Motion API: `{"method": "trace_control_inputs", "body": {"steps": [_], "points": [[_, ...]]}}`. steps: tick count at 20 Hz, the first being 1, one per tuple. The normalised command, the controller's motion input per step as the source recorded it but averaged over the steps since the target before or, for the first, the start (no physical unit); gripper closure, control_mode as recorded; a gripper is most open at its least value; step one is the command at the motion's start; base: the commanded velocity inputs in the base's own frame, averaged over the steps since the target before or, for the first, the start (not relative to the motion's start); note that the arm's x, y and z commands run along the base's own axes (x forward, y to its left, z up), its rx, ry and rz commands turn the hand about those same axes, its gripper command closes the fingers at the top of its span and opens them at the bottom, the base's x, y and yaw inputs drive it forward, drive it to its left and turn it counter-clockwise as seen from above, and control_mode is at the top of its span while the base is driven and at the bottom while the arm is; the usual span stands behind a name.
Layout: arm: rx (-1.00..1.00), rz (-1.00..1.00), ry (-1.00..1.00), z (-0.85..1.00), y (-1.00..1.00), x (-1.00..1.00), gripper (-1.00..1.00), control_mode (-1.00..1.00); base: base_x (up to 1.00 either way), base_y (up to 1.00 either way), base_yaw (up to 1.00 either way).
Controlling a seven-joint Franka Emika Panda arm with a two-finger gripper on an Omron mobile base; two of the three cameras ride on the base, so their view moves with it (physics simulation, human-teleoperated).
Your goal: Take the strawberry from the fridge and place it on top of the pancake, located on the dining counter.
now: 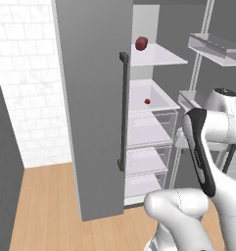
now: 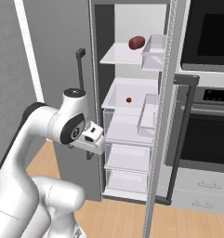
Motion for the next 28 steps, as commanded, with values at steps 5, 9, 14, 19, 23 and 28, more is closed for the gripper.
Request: {"method": "trace_control_inputs", "body": {"steps": [5,9,14,19,23,28], "points": [[-0.17,-0.09,-0.05,0.03,0.07,-0.06,-1.00,-1.00,0.00,0.00,0.00],[-0.10,-0.02,0.06,0.00,0.53,0.16,-1.00,-1.00,0.00,0.00,0.00],[0.05,0.00,0.00,-0.01,0.46,0.00,-1.00,-1.00,0.00,0.00,0.00],[0.01,0.00,0.13,-0.12,0.09,0.00,-1.00,-1.00,0.00,0.00,0.00],[0.00,0.00,0.03,-0.03,0.00,0.00,-1.00,-1.00,0.00,0.00,0.00],[0.00,0.00,0.00,0.00,0.00,0.00,-1.00,-1.00,0.00,0.00,0.00]]}}
